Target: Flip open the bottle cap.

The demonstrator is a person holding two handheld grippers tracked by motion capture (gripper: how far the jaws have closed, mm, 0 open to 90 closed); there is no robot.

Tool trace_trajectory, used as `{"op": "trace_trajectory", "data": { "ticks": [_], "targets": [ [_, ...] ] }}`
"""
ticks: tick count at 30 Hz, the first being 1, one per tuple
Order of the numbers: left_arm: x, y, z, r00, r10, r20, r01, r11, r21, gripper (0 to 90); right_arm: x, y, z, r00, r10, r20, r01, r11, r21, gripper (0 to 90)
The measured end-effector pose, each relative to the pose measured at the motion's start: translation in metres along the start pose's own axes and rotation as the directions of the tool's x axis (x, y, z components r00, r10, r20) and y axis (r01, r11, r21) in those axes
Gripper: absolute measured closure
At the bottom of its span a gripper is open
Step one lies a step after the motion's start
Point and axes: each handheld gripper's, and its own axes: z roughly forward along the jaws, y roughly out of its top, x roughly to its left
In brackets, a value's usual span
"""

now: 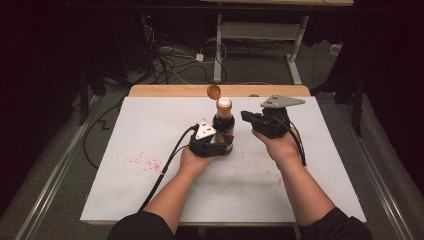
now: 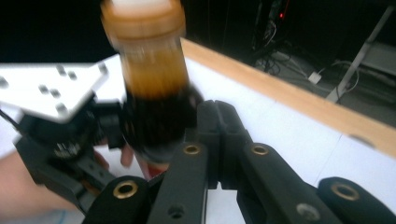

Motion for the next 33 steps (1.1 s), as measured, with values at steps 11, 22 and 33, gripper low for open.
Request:
{"op": "trace_trajectory", "data": {
  "ticks": [11,22,33],
  "targets": [
    [0.000,0.002,-0.001,1.0000,-0.010,-0.001,0.010,0.9999,0.007,27.5,-0.007,-0.059,0.026,0.9996,0.027,-0.001,-0.027,0.998,0.064,68.0],
    [0.013,-0.002,-0.012,0.9979,-0.064,-0.006,0.064,0.9920,0.109,10.0,-0.012,-0.091,0.032,0.9972,0.074,-0.010,-0.074,0.996,0.041,13.8],
    [0.032,-0.005,-0.053,0.9962,-0.056,-0.068,0.065,0.9867,0.149,0.0,-0.008,-0.115,0.015,0.9957,0.070,0.061,-0.072,0.997,0.037,0.3]
  ]
}}
